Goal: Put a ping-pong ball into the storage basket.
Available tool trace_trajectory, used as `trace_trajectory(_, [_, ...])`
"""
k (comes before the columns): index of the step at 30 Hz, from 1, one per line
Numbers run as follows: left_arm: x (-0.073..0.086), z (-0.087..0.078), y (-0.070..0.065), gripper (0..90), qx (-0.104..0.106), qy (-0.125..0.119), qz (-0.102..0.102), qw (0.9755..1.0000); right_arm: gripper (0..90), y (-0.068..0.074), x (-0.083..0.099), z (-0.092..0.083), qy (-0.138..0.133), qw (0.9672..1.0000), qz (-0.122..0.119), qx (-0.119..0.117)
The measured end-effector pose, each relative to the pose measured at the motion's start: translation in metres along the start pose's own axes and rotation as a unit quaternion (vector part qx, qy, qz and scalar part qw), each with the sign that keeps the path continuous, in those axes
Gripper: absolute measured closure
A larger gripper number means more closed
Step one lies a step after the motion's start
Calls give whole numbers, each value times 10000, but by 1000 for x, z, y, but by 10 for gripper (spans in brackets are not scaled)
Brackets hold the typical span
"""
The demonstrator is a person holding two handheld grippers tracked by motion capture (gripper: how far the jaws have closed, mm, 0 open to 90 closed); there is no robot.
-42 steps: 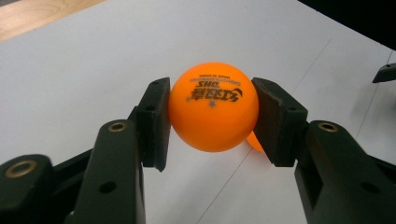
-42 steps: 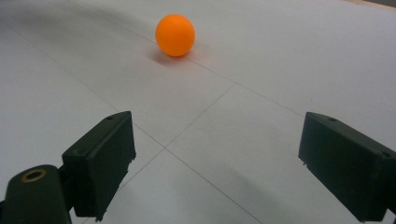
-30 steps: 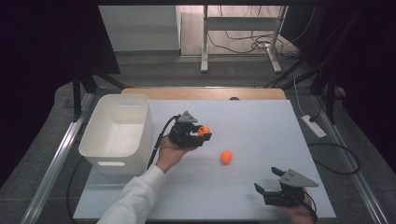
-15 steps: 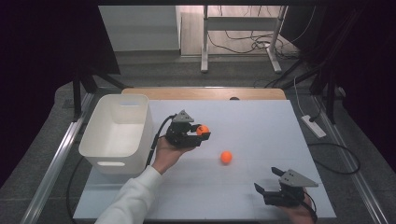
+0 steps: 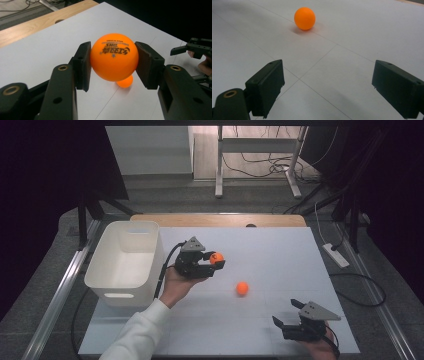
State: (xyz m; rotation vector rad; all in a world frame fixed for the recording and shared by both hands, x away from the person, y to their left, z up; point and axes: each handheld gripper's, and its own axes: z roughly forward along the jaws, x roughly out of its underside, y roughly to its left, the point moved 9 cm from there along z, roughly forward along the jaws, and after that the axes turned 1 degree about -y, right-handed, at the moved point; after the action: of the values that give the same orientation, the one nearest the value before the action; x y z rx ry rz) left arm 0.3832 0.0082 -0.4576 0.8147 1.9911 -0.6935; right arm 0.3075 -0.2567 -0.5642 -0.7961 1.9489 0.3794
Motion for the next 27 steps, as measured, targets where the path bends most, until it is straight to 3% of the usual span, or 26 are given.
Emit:
trace_trajectory(17, [-7,-12,0,503,1,-178,-10,9998,106,0,0,0,3,10000,3,18])
trace_trajectory(27, [-13,-22,-3,503,-34,-296,82,9995,106,0,-1,0,-37,10000,-2,10])
